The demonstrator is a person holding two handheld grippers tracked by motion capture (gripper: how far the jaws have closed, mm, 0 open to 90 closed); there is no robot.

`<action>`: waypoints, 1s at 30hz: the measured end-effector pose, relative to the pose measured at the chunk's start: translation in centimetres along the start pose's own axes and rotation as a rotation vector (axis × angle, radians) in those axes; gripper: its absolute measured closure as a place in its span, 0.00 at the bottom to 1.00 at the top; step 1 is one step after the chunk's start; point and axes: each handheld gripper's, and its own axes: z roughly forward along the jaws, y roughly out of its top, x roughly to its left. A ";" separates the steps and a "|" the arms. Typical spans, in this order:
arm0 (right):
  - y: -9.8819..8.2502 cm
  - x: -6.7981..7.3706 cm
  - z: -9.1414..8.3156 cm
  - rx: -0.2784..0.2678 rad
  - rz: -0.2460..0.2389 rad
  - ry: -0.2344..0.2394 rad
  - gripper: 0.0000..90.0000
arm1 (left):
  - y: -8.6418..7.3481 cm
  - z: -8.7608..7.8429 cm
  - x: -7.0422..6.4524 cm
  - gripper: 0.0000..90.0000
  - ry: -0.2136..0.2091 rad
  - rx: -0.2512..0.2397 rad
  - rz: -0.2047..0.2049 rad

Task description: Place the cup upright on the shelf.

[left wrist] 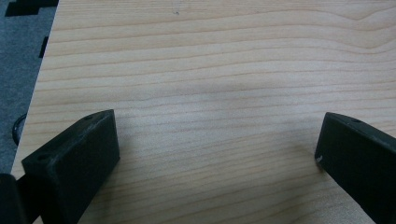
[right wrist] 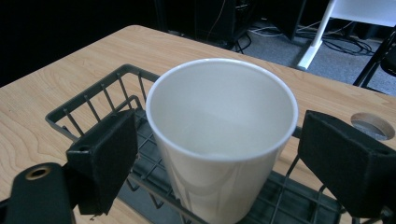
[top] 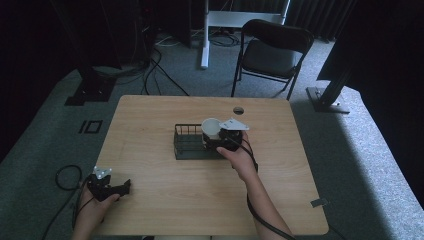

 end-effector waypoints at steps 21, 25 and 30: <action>-1.6 -0.9 -2.8 -0.029 -0.005 0.001 0.13 | 0.0 0.0 0.0 0.00 0.000 0.001 0.000; -2.2 -1.5 -3.7 -0.031 -0.005 -0.003 0.13 | 0.0 0.0 0.0 0.00 0.000 0.000 0.000; -2.9 -2.1 -4.5 -0.039 -0.011 -0.012 0.14 | 0.0 0.0 0.0 0.00 0.000 0.000 0.000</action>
